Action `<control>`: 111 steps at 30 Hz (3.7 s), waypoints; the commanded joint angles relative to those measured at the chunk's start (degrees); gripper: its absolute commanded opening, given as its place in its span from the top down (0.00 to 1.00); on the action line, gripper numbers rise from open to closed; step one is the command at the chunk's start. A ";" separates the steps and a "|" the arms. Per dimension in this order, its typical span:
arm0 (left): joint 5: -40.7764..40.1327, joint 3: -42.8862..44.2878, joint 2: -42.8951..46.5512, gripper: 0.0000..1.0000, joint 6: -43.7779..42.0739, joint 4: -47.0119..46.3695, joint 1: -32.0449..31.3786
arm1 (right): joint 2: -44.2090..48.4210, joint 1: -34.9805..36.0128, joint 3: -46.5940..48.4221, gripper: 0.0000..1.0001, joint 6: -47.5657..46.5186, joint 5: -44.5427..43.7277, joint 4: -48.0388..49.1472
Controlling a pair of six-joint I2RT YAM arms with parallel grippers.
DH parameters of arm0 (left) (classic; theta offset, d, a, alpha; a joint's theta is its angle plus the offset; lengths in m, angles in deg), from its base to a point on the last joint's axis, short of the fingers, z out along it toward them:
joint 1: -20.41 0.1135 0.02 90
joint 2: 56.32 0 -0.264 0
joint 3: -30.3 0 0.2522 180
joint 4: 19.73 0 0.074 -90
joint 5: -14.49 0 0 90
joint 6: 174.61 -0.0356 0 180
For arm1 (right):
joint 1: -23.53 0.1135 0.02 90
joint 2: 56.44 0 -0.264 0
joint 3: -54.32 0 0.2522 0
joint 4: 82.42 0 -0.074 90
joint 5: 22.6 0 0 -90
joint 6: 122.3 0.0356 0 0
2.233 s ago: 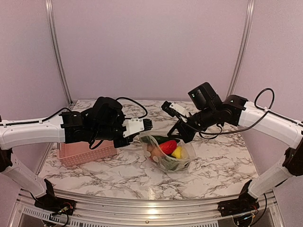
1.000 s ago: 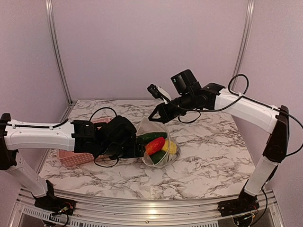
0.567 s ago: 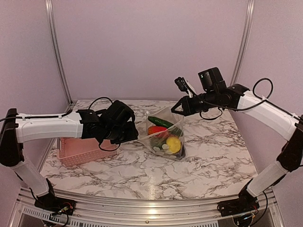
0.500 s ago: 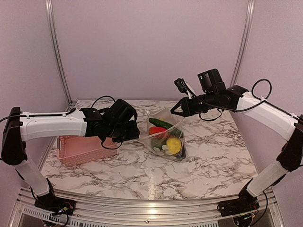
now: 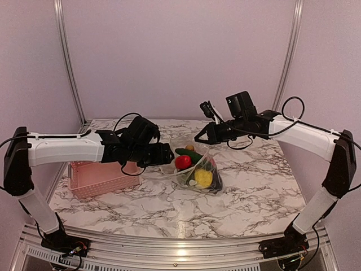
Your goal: Open the zip-top bag and remove the fake food
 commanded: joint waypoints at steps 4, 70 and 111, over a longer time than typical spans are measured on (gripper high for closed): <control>-2.09 -12.05 15.75 0.06 -9.76 -15.15 -0.51 | -2.50 0.91 3.84 1.00 -1.10 1.18 -0.53; -11.57 -16.16 34.34 0.98 -5.20 -3.07 7.96 | -0.56 -0.79 -2.79 1.00 0.75 -0.89 1.65; 6.49 -24.31 20.36 0.28 1.31 -13.02 35.09 | -3.07 -1.02 1.36 1.00 -0.75 1.52 -0.91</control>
